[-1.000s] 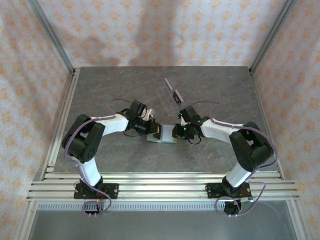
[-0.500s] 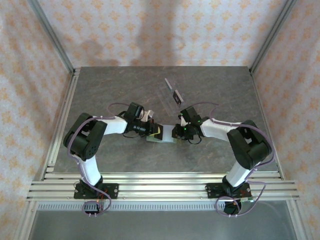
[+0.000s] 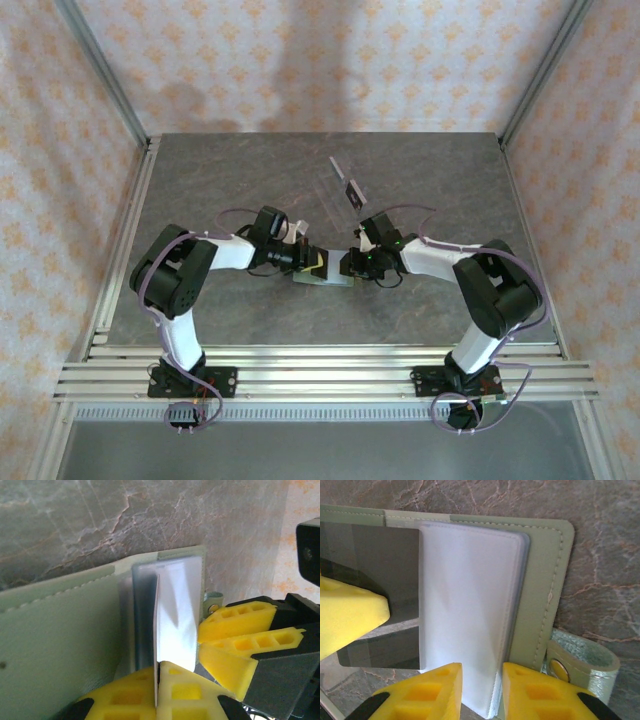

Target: Put the credit cards into the card holder

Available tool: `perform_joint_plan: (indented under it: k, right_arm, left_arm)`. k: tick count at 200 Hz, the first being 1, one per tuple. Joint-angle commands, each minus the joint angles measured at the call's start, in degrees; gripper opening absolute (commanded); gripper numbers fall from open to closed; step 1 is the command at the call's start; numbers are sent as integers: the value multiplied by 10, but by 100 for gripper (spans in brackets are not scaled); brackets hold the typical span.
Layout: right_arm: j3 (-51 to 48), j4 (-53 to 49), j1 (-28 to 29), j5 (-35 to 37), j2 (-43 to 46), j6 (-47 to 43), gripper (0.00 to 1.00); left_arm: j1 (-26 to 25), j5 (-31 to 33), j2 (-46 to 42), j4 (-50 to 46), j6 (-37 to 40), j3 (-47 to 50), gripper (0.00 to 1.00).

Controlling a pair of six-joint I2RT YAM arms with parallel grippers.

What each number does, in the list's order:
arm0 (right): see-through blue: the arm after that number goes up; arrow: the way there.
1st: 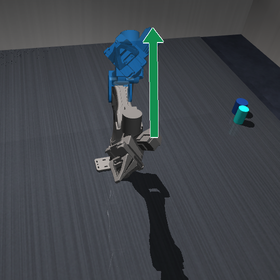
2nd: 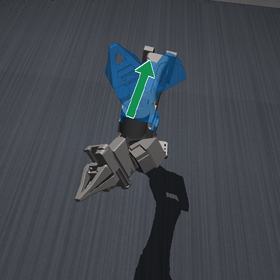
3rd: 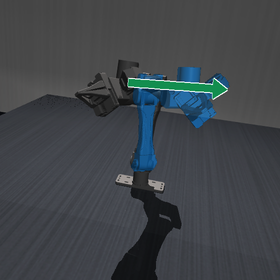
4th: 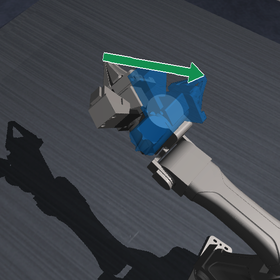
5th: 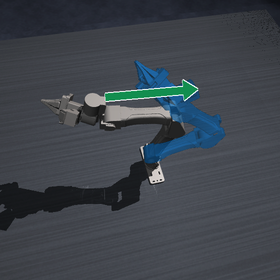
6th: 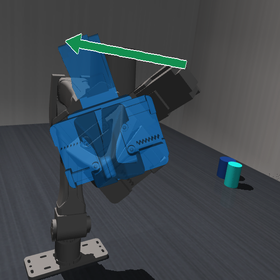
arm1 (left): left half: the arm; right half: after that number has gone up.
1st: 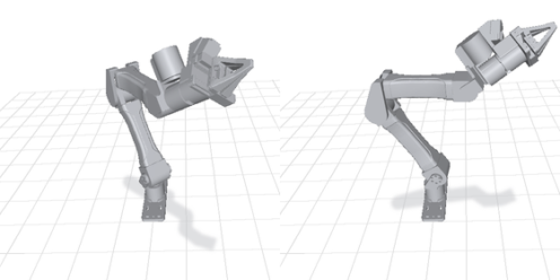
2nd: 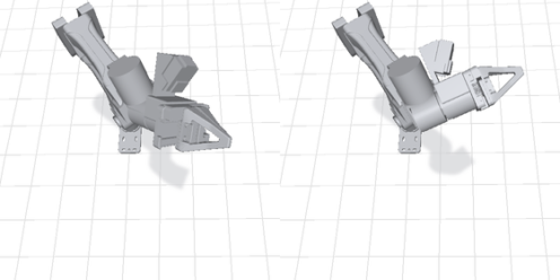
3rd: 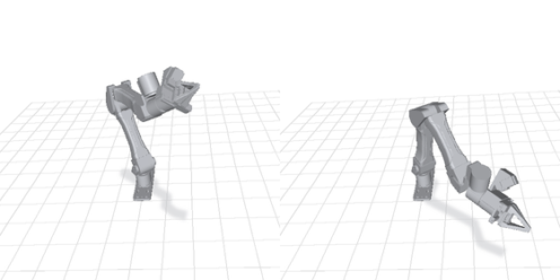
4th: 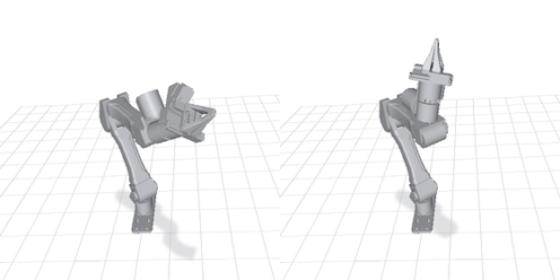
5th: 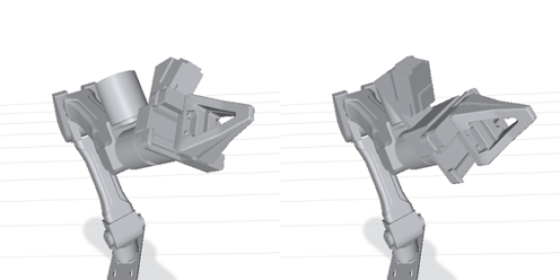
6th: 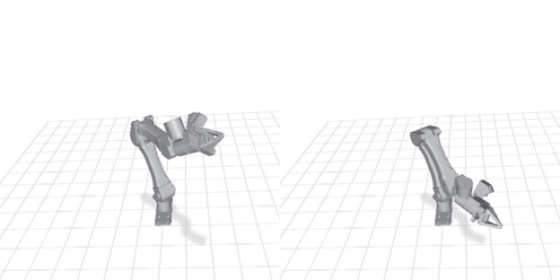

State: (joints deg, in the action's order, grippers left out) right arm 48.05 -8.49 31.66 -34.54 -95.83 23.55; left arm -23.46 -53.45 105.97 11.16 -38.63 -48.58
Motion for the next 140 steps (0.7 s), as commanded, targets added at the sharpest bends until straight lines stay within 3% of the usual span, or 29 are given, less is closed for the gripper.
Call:
perform_joint_plan:
  k: [1,41,61,73,140]
  right_arm:
    - [-3,14,-5,-6,-10,7,27]
    - [-5,20,-6,-2,-9,6,29]
    - [-5,20,-5,-2,-8,4,31]
    - [-7,19,-5,3,-7,2,31]
    - [-1,-4,-5,37,16,-9,32]
  left_arm:
    - [5,-11,11,40,-19,15,1]
    - [7,-1,5,9,-2,17,8]
    - [7,5,3,-1,6,14,27]
    - [8,3,7,-10,7,10,33]
    - [9,64,-15,-100,46,-24,46]
